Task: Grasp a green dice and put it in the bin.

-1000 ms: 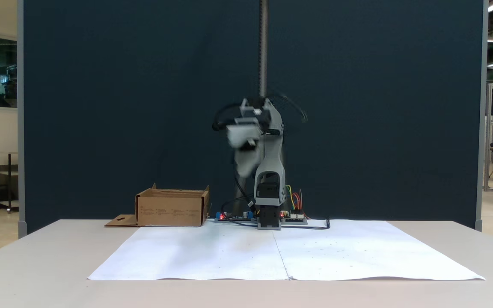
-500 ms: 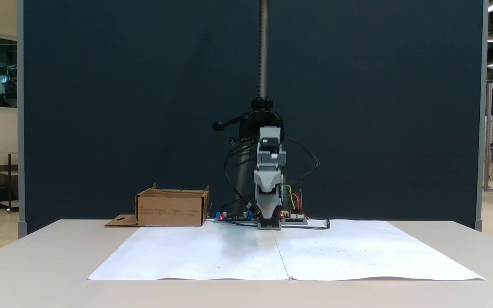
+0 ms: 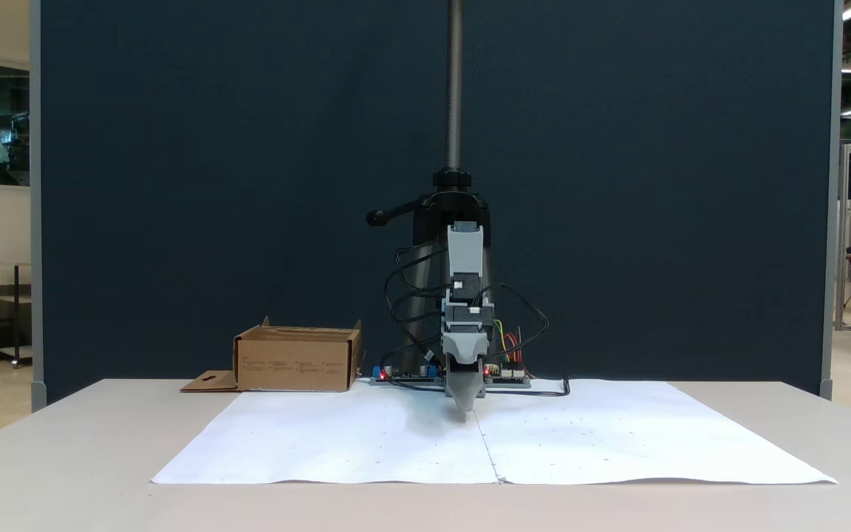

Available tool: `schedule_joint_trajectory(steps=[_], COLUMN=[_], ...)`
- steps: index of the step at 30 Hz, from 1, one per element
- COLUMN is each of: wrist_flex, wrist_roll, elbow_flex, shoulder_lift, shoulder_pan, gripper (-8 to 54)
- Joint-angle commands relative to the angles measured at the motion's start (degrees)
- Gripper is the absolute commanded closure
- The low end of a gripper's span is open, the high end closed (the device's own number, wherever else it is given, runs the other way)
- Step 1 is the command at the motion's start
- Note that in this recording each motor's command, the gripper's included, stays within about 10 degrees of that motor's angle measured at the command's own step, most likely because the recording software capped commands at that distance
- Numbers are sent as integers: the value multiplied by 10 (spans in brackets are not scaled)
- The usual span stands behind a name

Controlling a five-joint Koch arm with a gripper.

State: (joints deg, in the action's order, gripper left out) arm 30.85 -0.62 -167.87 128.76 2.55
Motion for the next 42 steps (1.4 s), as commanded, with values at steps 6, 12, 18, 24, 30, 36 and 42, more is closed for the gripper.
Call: schedule_joint_trajectory(steps=[6, 12, 18, 24, 30, 36, 42], wrist_flex=[196, 302, 387, 458, 495, 495, 495], wrist_roll=[-27, -28, -28, -25, -27, -25, -25], elbow_flex=[-72, -109, -115, -115, -115, -115, -115], shoulder_lift=[71, 71, 70, 70, 71, 70, 70], shoulder_pan=[2, 14, 19, 14, 18, 19, 19], gripper=[1, 4, -1, -4, -4, -4, -4])
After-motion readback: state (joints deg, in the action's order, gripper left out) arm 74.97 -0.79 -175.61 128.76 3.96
